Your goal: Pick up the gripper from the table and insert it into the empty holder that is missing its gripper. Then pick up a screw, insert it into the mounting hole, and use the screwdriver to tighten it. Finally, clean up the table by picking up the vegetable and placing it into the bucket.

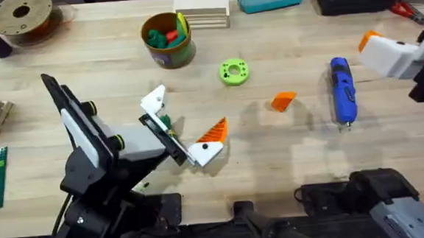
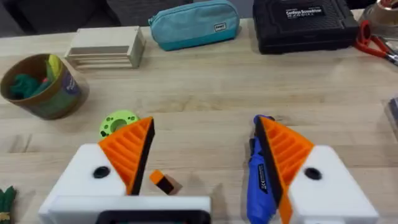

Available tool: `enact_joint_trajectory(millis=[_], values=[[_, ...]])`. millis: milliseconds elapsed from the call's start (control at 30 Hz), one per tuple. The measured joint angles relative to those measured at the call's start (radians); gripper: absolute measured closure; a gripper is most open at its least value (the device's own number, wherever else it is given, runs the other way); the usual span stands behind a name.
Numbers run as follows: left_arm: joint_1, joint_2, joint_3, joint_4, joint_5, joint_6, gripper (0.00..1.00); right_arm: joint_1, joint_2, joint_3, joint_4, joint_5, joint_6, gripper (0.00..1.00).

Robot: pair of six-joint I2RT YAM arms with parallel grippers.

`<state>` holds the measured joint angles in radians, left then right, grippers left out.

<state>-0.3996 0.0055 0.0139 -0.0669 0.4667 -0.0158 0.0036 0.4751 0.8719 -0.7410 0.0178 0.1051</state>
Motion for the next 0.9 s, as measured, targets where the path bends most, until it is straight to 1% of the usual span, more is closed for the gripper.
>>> enact_joint_trajectory(millis=[467,567,633,700,767,900], values=[[0.0,0.0,0.0,0.0,0.0,0.0,0.014,0.0,0.0,0.0,-0.003,-0.002,0.005,0.049],[0.0,0.0,0.0,0.0,0.0,0.0,0.014,0.0,0.0,0.0,-0.027,-0.012,0.019,0.05],[0.0,0.0,0.0,0.0,0.0,0.0,0.014,0.0,0.009,0.0,-0.029,-0.04,0.015,0.051],[0.0,0.0,0.0,0.0,0.0,0.0,0.014,0.002,0.041,0.001,-0.05,-0.1,-0.023,0.051],[0.0,0.0,0.0,0.0,0.0,0.0,0.014,0.015,0.105,0.004,-0.089,-0.163,-0.071,0.05],[0.0,0.0,0.0,0.0,0.0,0.0,0.014,0.087,0.3,0.014,-0.192,-0.229,-0.173,0.049]])
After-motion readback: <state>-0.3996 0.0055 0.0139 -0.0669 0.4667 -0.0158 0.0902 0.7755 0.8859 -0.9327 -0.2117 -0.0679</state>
